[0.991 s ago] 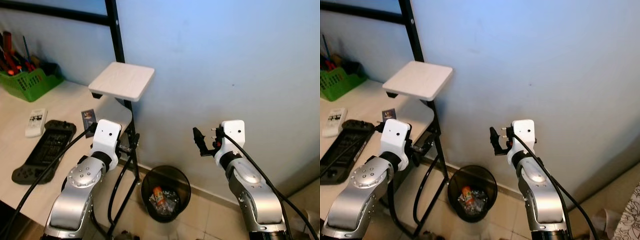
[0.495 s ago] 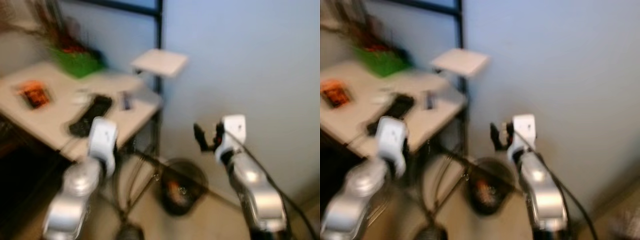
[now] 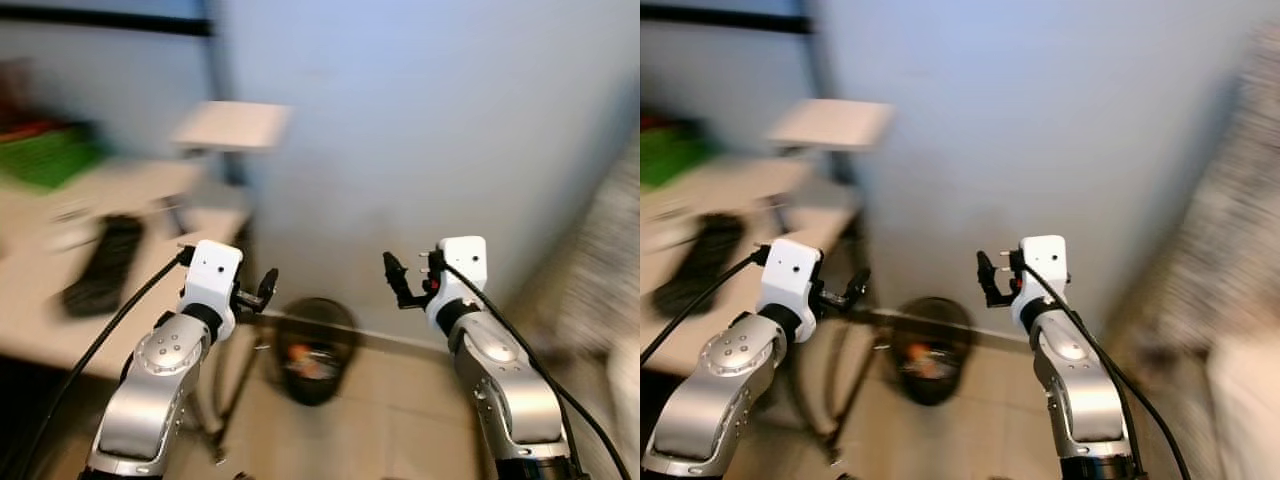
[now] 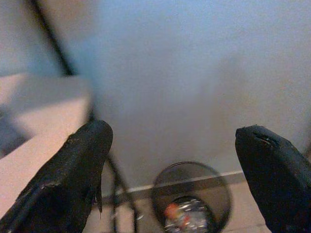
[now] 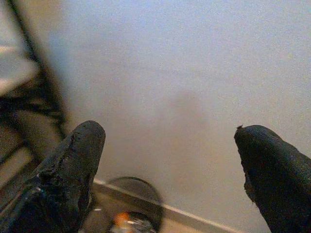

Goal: Clean up the room

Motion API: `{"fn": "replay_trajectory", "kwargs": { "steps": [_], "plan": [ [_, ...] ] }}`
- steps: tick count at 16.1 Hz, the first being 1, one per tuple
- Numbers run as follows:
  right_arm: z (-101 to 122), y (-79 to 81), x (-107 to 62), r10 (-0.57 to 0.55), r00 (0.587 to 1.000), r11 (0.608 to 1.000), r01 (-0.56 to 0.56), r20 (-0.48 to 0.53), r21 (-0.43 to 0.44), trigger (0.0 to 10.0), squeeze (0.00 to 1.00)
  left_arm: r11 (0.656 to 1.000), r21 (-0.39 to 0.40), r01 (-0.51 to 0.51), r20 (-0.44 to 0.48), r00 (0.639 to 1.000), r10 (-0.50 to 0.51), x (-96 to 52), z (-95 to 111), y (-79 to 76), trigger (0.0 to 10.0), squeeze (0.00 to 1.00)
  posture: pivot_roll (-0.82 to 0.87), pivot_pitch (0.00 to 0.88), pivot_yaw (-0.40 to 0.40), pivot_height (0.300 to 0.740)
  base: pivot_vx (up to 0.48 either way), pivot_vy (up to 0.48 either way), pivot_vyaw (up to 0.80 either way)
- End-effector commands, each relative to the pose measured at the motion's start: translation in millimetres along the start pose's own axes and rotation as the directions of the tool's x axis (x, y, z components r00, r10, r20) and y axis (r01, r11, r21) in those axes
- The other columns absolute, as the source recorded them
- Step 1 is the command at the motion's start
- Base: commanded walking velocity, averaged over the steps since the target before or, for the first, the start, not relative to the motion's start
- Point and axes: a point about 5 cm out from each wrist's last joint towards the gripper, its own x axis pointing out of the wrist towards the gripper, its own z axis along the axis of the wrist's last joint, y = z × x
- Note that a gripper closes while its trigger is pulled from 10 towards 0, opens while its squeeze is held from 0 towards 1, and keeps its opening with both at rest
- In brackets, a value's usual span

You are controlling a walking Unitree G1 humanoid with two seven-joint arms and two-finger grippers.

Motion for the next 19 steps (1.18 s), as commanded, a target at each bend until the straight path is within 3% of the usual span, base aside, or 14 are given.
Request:
{"fn": "replay_trajectory", "kwargs": {
  "steps": [1, 7, 16, 19],
  "plan": [
    [0, 0.8, 1.0, -0.003, 1.000, 1.000, 0.003, -0.002, 0.002, 10.0, 0.00, 1.000, 0.005, 0.005, 0.000, 1.000, -0.005, 0.3, 1, 0.5, 10.0, 0.00, -0.04, 0.000, 0.010, 0.740, 0.000, 0.000, -0.79],
    [8, -4.7, 6.6, -0.044, 0.999, 0.999, 0.043, 0.032, 0.017, 10.0, 0.00, 1.000, 0.020, -0.017, 0.024, 1.000, 0.016, 5.5, 6, 4.6, 10.0, 0.00, -0.03, 0.000, 0.011, 0.740, 0.000, 0.000, -0.80],
    [9, -4.1, 10.6, -0.091, 0.995, 0.995, 0.089, 0.051, 0.044, 10.0, 0.00, 0.992, -0.112, -0.056, 0.043, 0.997, 0.061, 8.7, 13, 15.1, 10.0, 0.00, -0.03, 0.000, 0.022, 0.740, 0.000, 0.000, -0.80],
    [9, -4.9, 10.1, -0.094, 0.994, 0.995, 0.092, 0.052, 0.045, 10.0, 0.00, 0.998, -0.049, -0.033, 0.030, 0.999, 0.034, 8.4, 11, 14.0, 10.0, 0.00, -0.02, 0.000, 0.022, 0.740, 0.000, 0.000, -0.80]
  ]
}}
